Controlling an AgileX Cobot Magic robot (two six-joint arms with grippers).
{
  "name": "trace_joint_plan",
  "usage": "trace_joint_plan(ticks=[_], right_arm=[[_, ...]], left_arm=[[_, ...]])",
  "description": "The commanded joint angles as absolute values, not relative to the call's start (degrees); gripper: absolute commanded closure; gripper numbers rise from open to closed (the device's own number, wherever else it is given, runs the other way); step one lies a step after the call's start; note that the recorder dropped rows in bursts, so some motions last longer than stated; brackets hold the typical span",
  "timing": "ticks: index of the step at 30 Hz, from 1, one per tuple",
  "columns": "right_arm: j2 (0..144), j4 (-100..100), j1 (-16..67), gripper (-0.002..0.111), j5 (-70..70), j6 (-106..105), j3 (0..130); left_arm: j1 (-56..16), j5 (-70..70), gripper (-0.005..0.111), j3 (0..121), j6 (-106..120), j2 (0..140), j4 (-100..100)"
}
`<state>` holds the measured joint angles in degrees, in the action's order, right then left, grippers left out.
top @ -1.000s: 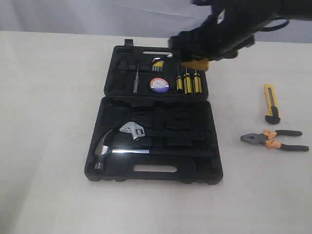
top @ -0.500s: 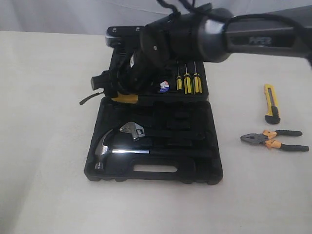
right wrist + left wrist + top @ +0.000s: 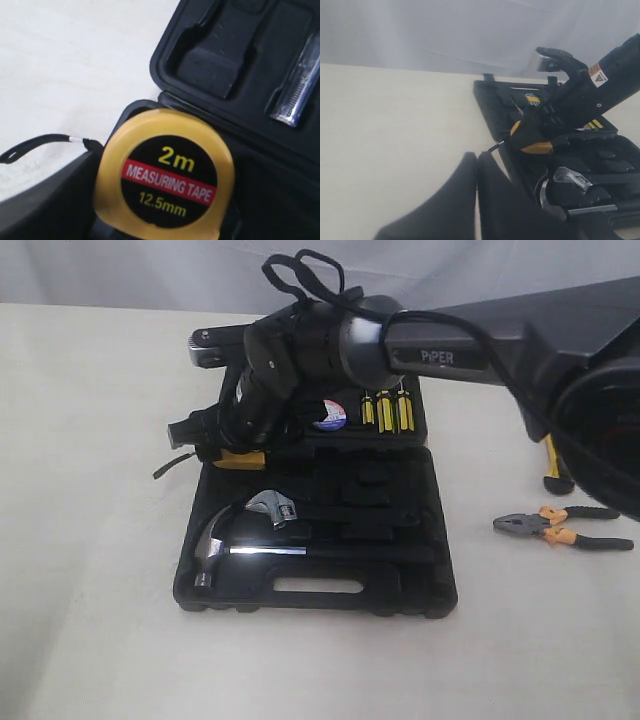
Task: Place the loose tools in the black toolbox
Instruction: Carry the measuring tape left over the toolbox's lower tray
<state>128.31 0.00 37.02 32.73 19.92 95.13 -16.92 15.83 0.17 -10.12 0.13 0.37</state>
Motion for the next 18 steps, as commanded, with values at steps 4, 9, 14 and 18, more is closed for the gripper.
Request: trace_joint_plan(ticks=[4,9,14,18], right_arm=[[129.6,-0.3,38.6,0.109,35.3,20.3,94.7],[129.6,0.0,39.1,0.109,37.8,20.3,94.7],[129.6,0.0,38.9,0.109,37.8,20.3,94.7],[129.6,2.2,39.0,0.097,37.8,20.3,94.7]], left_arm=[[-17.2,15.6,0.107,0.0,-10.2,0.0,0.0],[-17.2,15.6,0.107,0.0,-10.2,0.0,0.0],[-17.2,15.6,0.107,0.0,-10.2,0.0,0.0],[-17.2,15.6,0.107,0.0,-10.2,0.0,0.0]])
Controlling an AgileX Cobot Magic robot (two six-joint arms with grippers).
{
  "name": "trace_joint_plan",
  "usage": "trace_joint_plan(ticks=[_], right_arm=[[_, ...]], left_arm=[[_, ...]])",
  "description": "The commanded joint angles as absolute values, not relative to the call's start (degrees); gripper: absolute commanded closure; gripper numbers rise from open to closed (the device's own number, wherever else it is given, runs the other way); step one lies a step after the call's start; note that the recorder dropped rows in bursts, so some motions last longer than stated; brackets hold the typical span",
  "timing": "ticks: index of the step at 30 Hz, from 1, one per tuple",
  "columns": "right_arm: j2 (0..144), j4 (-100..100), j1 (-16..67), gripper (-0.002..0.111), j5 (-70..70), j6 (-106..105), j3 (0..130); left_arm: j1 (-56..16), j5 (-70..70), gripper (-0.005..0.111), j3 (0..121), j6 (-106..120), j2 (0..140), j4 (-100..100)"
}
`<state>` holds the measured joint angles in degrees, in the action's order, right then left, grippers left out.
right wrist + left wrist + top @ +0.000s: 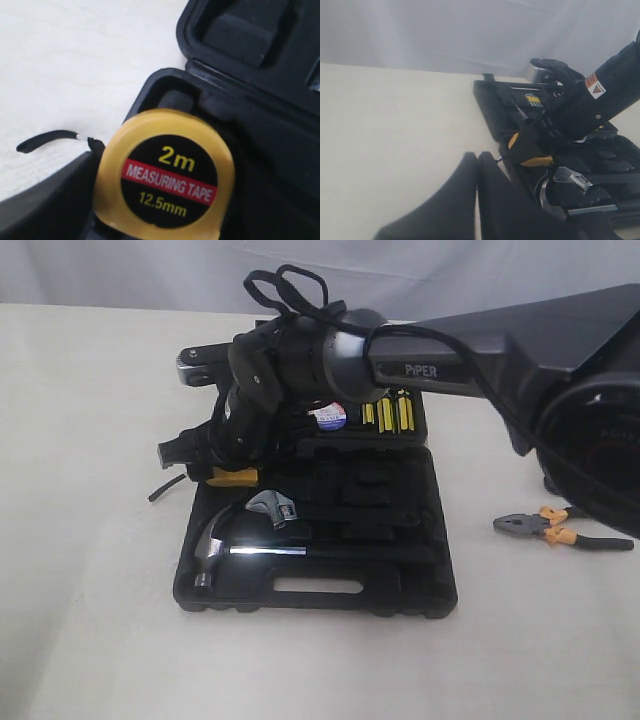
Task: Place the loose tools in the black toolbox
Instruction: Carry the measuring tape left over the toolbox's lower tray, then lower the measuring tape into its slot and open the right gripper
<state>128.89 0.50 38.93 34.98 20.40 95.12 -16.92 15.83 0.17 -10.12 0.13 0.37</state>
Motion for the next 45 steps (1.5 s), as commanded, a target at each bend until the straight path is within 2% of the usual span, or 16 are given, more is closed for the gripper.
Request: trace_joint_plan(ticks=[1,5,7,9,14,22,42,44,45], right_arm=[[129.6,2.5,39.0,0.09,37.9,20.2,94.7],[129.6,4.8,39.0,0.049,38.0,20.1,94.7],[129.6,5.5,39.0,0.039,38.0,20.1,94.7],[129.6,5.6,39.0,0.04,38.3,20.1,94.7],[129.6,8.1,39.0,0.053,41.5,20.1,94.7],[129.6,9.5,39.0,0.032,44.1,20.1,94.7],[123.4,12.1,39.0,0.032,43.6,20.1,94.7],[123.4,12.1,39.0,0.042,43.3,20.1,94.7],[123.3,12.1,39.0,0.052,43.0,19.7,94.7]], left_arm=[[-17.2,15.6,0.107,0.0,-10.2,0.0,0.0],[-17.2,15.6,0.107,0.0,-10.2,0.0,0.0],[-17.2,15.6,0.107,0.0,-10.2,0.0,0.0],[-17.2,15.6,0.107,0.0,-10.2,0.0,0.0],[-17.2,15.6,0.107,0.0,-10.2,0.0,0.0],[-17.2,15.6,0.107,0.0,-10.2,0.0,0.0],[-17.2,15.6,0.107,0.0,-10.2,0.0,0.0],[-17.2,15.6,0.107,0.0,-10.2,0.0,0.0],[-17.2,15.6,0.107,0.0,-10.2,0.0,0.0]])
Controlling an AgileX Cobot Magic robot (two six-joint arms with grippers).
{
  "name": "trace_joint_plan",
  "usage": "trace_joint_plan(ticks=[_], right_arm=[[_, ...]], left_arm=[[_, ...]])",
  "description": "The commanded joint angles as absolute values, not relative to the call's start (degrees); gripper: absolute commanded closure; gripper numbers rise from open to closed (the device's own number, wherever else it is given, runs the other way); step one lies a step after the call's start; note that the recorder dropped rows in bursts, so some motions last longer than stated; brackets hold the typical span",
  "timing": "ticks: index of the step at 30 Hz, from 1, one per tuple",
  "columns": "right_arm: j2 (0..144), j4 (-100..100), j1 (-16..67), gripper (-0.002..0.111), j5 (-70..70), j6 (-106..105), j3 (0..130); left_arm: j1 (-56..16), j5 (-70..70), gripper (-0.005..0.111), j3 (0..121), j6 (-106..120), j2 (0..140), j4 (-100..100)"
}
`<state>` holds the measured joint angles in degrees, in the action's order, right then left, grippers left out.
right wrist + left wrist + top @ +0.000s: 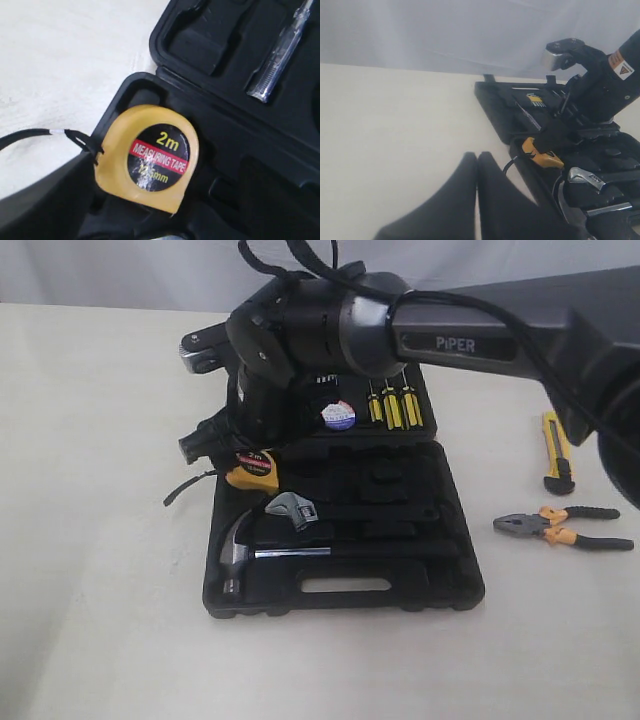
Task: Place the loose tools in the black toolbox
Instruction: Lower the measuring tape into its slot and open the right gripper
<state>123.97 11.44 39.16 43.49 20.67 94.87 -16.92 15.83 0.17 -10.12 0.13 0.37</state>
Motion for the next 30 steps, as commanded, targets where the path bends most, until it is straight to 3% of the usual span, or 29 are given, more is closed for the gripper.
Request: trace_joint_plan(ticks=[1,6,16,22,30], right_arm=[[123.2,12.1,39.0,0.058,42.9,19.7,94.7],[121.9,12.1,39.0,0.109,38.9,19.7,94.7],[121.6,8.8,39.0,0.109,34.2,17.5,94.6],[122.9,-7.8,39.0,0.109,34.4,1.9,94.6],[126.7,-8.0,38.8,0.109,35.4,2.1,94.6]], left_arm=[[-17.2,15.6,0.107,0.0,-10.2,0.0,0.0],[-17.2,15.6,0.107,0.0,-10.2,0.0,0.0],[-17.2,15.6,0.107,0.0,-10.2,0.0,0.0],[-17.2,15.6,0.107,0.0,-10.2,0.0,0.0],[-17.2,15.6,0.107,0.0,-10.2,0.0,0.0]])
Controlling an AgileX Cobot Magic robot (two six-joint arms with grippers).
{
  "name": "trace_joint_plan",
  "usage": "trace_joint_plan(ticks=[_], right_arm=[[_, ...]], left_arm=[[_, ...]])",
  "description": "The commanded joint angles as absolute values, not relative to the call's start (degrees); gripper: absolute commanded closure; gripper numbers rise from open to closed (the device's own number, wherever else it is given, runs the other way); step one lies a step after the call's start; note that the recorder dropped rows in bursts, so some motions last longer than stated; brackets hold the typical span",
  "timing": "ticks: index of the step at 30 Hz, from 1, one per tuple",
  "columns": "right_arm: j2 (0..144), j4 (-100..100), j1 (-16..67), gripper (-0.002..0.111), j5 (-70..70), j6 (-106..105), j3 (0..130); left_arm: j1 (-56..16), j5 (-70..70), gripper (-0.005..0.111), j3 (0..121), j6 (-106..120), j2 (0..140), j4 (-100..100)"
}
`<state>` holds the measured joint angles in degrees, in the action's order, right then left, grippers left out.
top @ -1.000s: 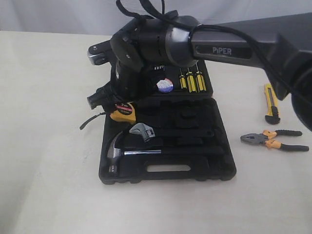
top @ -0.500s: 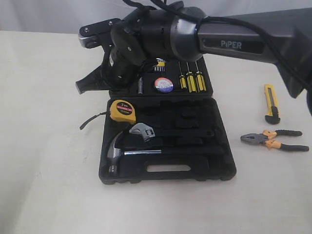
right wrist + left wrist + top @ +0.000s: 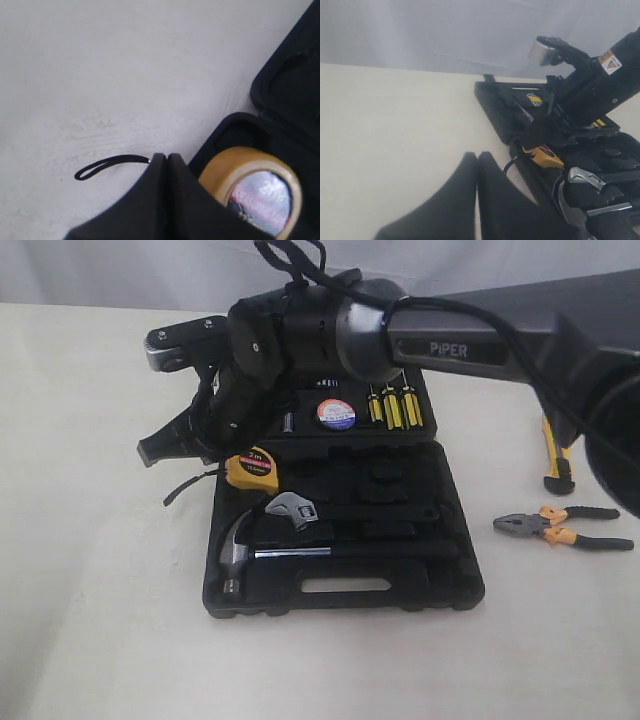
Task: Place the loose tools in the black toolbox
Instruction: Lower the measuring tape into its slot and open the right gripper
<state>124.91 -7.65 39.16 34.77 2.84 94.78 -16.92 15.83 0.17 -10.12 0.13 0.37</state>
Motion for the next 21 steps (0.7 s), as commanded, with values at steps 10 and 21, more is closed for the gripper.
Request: trace_joint_plan(ticks=[10,21], right_arm=[[129.4,-7.4,38.7,0.109,34.3,2.1,94.6],[123.0,-5.7,38.7,0.109,35.0,2.4,94.6]], left_arm=[[-17.2,15.6,0.107,0.0,-10.2,0.0,0.0],[-17.2,15.6,0.107,0.0,-10.2,0.0,0.0]])
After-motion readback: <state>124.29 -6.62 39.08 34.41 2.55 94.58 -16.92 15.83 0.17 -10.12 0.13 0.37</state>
